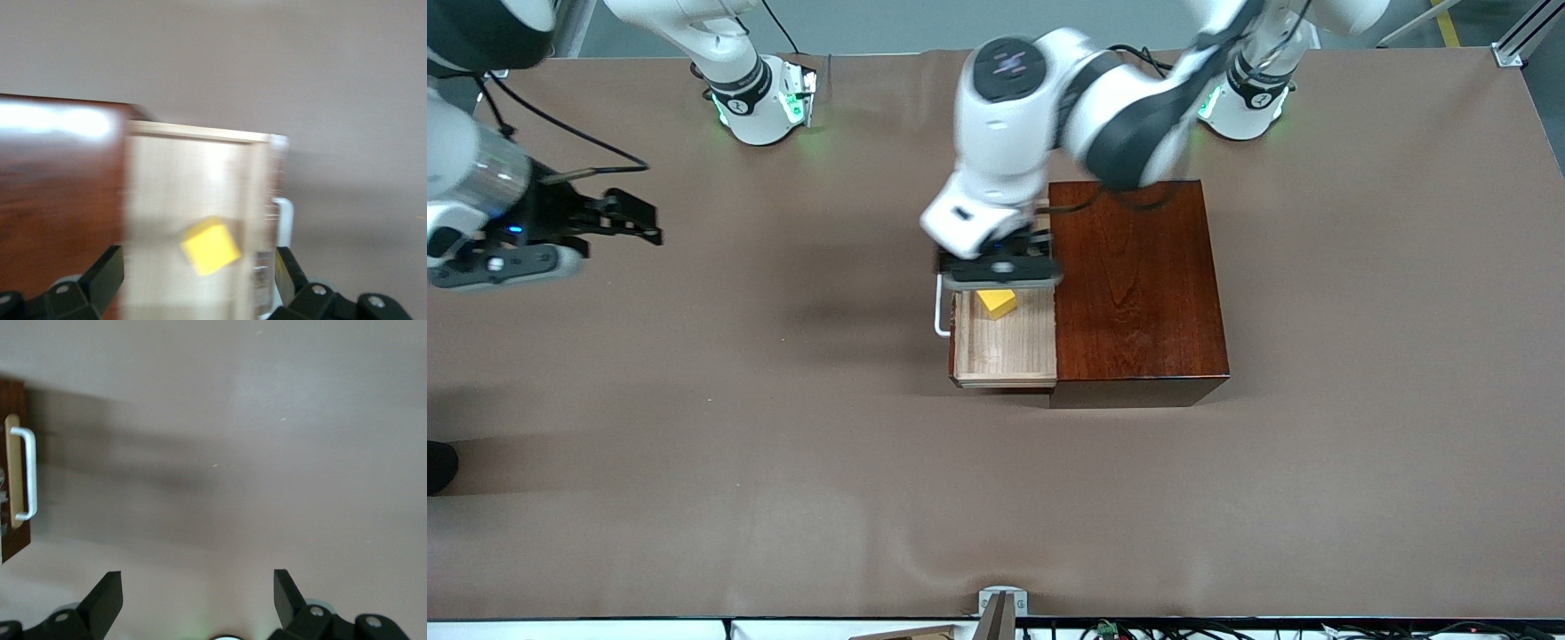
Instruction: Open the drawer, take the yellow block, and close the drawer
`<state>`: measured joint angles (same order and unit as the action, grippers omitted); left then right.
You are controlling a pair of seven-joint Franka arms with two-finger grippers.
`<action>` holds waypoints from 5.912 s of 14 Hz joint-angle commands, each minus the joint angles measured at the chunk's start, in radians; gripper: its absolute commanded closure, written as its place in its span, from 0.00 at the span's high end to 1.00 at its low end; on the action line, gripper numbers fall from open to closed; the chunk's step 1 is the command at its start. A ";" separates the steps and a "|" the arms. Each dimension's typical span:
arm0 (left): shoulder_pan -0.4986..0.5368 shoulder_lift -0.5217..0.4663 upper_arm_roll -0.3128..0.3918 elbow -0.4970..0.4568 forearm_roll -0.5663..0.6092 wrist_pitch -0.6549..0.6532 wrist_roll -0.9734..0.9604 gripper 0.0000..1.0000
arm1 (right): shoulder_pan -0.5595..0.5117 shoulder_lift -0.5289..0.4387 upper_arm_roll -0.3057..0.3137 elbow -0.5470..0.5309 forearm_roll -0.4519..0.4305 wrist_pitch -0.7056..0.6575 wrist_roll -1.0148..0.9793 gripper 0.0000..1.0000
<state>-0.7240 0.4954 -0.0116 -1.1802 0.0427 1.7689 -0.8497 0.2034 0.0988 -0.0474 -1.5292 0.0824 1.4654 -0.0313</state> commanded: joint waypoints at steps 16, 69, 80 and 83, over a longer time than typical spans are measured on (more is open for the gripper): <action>0.612 -0.383 -0.010 -0.335 -0.052 -0.203 0.768 1.00 | 0.257 0.173 -0.006 0.058 0.099 0.072 0.456 1.00; 0.624 -0.374 -0.008 -0.329 -0.049 -0.203 0.833 1.00 | 0.525 0.394 -0.025 0.066 0.103 0.603 2.084 0.00; 0.601 -0.345 -0.393 -0.276 -0.046 -0.201 0.673 1.00 | 0.308 0.294 -0.031 0.138 0.103 0.305 1.471 0.00; 0.562 -0.316 -0.485 -0.276 -0.035 -0.184 0.670 1.00 | 0.246 0.283 -0.032 0.120 0.100 0.283 1.233 0.00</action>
<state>-0.1410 0.1557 -0.4594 -1.4594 0.0076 1.5697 -0.1780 0.4872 0.4103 -0.0907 -1.3799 0.1784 1.7604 1.3322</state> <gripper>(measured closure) 0.000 0.401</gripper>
